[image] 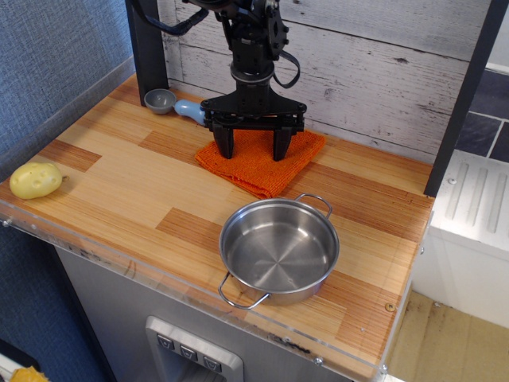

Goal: PICK UPTHE TOWEL PUT ON THE ANOTHER SIDE OF THE TABLE

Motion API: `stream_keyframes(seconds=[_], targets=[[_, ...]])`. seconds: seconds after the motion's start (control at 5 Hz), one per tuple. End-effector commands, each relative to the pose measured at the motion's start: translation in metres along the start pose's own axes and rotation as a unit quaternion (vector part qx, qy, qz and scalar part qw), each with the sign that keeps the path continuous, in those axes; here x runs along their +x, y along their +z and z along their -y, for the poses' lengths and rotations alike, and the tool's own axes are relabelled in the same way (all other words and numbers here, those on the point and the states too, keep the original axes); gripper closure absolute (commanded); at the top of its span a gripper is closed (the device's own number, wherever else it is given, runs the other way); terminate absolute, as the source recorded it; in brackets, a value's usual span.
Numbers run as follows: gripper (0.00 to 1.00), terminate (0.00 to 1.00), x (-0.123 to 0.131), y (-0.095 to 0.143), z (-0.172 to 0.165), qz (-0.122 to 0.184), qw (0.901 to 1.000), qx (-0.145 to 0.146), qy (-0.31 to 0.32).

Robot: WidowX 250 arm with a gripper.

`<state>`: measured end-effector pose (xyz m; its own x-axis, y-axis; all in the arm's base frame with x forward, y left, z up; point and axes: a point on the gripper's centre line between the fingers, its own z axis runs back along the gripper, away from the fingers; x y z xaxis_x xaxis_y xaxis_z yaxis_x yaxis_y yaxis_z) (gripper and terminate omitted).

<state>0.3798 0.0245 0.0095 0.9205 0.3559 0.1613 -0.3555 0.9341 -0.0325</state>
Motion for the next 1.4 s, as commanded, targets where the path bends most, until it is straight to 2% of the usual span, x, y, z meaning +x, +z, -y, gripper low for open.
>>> stream_keyframes(seconds=[0.0,0.4,0.6,0.8,1.2], targets=[[0.00,0.00,-0.007,0.012,0.042,0.016,0.9987,-0.028,-0.040],[0.00,0.00,-0.024,0.013,0.100,0.008,0.9940,-0.055,-0.094],[0.00,0.00,-0.042,0.015,0.122,-0.001,0.9903,-0.065,-0.123],[0.00,0.00,-0.047,0.018,0.125,-0.001,0.9890,-0.065,-0.133],[0.00,0.00,-0.024,0.037,0.113,0.015,0.9912,-0.071,-0.110]])
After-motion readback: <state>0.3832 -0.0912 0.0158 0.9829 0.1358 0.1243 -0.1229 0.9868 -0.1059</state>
